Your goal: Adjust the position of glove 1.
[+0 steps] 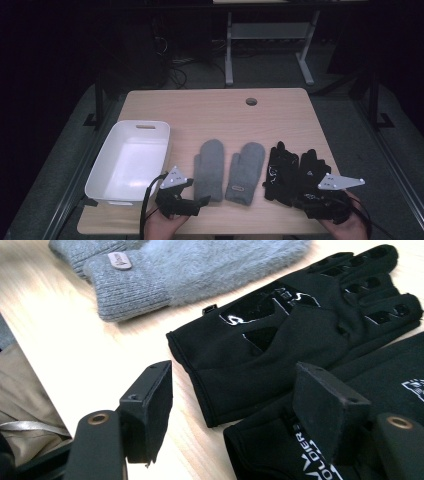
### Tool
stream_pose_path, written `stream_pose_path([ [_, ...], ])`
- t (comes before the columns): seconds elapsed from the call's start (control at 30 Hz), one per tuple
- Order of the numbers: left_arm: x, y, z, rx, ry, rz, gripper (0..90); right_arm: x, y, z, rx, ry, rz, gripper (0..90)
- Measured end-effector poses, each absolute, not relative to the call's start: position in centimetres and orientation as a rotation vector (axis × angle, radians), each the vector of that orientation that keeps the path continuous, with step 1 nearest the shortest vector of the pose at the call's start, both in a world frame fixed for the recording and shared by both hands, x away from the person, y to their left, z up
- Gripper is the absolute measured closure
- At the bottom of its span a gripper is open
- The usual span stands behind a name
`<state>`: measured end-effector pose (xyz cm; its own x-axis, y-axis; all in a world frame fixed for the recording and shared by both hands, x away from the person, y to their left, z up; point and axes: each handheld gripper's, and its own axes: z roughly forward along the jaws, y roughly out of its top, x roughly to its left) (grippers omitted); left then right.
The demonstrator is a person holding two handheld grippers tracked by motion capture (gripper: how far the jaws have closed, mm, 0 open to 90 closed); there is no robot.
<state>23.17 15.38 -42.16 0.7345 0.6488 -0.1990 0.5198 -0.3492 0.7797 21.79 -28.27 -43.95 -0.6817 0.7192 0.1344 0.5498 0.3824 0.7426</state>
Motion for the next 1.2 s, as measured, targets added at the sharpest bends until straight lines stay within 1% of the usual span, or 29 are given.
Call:
stream_pose_path([
  [0.27,23.4,15.1,-42.6,2.046,0.881,0.161,17.0,21.8,-27.3,-43.6,1.107,2.467,1.173,31.3],
  [0.77,23.2,15.6,-42.4,2.038,0.874,0.177,17.1,23.5,-24.7,-41.2,1.018,2.577,1.121,29.6],
  [1.0,23.1,15.5,-42.5,2.03,0.876,0.166,17.3,24.9,-23.7,-39.9,1.01,2.611,1.095,28.3],
  [1.2,23.2,15.6,-42.6,2.027,0.885,0.154,17.3,26.4,-21.9,-38.7,0.95,2.649,1.079,28.2],
])
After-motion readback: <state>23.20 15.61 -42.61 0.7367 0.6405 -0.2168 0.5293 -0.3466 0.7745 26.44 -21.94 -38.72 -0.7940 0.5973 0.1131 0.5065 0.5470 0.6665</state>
